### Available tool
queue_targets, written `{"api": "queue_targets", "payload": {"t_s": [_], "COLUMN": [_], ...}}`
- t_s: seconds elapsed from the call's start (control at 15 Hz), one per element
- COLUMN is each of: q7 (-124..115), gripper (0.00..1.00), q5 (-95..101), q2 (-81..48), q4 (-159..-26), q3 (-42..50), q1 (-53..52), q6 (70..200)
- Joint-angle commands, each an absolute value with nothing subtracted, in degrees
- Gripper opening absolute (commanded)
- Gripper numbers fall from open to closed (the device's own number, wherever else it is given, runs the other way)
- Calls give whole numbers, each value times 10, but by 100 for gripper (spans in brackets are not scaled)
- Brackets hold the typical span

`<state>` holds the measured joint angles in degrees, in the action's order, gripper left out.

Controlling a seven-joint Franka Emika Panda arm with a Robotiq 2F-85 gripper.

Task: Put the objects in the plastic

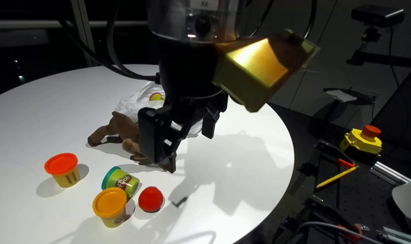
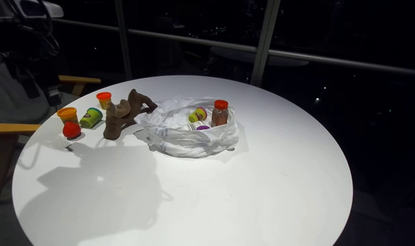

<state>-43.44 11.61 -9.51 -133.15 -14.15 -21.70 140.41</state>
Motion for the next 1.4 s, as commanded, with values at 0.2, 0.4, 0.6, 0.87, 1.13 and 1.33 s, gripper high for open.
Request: {"api": "queue_targets", "payload": {"t_s": [0.2, 0.4, 0.6, 0.87, 1.13, 1.33], "q7": [-425, -424, -420, -438, -429, -437], "gripper": [100, 100, 100, 100, 100, 100], "q5": [114, 114, 122, 178, 248, 294], "q2": [-95, -95, -132, -191, -224, -236], "q4": [-1331, -1331, -1290, -1256, -1238, -1230], "q3": [-140, -140, -148, -145, -121, -93], "q1": [-215, -215, -229, -272, -313, -335], "q6": [1406, 1407, 1390, 1431, 1461, 1471]}}
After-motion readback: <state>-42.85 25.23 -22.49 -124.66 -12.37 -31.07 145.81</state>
